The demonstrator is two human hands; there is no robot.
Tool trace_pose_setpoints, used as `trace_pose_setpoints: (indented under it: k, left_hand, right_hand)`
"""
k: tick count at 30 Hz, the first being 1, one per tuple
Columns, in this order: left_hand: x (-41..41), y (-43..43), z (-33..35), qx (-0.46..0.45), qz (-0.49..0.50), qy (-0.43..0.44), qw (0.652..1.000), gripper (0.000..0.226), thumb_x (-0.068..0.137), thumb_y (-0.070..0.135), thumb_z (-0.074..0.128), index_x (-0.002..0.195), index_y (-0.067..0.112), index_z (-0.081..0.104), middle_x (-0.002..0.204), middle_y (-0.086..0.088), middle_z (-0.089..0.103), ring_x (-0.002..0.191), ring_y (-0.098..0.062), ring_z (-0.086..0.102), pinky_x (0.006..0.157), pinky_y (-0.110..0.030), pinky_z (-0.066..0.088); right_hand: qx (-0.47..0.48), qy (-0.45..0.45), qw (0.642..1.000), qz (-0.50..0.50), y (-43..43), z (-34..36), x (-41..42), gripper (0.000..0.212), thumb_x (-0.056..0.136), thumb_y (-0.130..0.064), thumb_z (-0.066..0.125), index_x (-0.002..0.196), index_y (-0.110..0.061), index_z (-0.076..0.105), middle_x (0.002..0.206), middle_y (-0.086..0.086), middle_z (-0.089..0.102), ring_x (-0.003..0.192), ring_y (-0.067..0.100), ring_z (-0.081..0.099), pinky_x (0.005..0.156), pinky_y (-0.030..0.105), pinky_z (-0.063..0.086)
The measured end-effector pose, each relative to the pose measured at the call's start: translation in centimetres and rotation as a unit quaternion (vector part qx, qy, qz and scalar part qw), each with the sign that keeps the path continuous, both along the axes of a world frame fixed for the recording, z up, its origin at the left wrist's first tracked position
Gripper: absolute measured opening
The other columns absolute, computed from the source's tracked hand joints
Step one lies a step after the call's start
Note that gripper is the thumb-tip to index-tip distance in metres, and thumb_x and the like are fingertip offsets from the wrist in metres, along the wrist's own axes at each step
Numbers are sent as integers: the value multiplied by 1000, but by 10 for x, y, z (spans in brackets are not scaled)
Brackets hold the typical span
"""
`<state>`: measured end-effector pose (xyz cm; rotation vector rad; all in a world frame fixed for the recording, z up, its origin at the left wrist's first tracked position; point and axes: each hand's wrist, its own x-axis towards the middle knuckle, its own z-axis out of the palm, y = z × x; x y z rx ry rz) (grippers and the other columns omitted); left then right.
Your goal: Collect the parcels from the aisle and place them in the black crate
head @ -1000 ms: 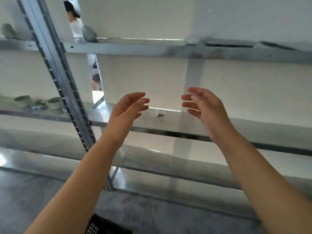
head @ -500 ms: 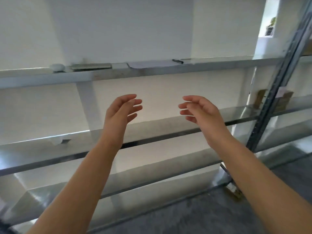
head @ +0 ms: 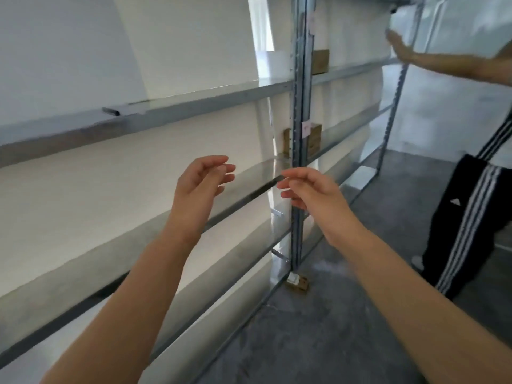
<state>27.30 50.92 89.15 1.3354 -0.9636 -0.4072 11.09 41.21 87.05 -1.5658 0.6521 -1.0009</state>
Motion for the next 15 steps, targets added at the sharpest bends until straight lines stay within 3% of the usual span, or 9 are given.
trace_pose_setpoints:
  k: [2, 5, 8, 12, 15]
  left_hand:
    - [-8, -43, 1, 0, -50, -10, 999, 18, 96, 15, 48, 102, 24, 63, 99, 7, 69, 96, -11, 67, 91, -28, 51]
    - [-20, -100, 3, -8, -122, -7, 992, 18, 96, 14, 48, 107, 17, 62, 96, 8, 69, 91, -6, 66, 87, -23, 51]
    - [-33, -152, -2, -6, -190, 6, 982, 20, 96, 12, 47, 111, 11, 60, 98, 3, 69, 88, -6, 66, 84, -22, 50]
    - [-58, -209, -20, -3, -273, 2, 962, 17, 96, 11, 48, 106, 14, 61, 98, 2, 69, 93, -11, 66, 84, -21, 51]
    - [-87, -243, -37, 11, -317, 20, 948, 16, 97, 12, 48, 105, 16, 61, 95, 5, 69, 91, -8, 66, 83, -18, 52]
  right_hand:
    - [6, 17, 999, -36, -25, -3, -11, 20, 95, -6, 47, 110, -10, 60, 89, -4, 67, 78, 6, 62, 72, 15, 49]
    - [7, 7, 994, -113, -60, -3, -29, 19, 95, -5, 46, 103, -14, 60, 87, -4, 67, 76, 6, 62, 65, 10, 48]
    - [10, -19, 980, -196, -87, -1, -47, 20, 96, -6, 45, 97, -18, 60, 85, -6, 68, 73, 4, 63, 68, 14, 48]
    - [12, -26, 961, -276, -106, -7, -80, 19, 96, -7, 43, 107, -9, 59, 86, -4, 67, 73, 3, 62, 71, 17, 49]
    - [27, -3, 939, -344, -115, -22, -117, 20, 97, -9, 44, 103, -17, 61, 90, -5, 69, 81, 7, 64, 81, 25, 50]
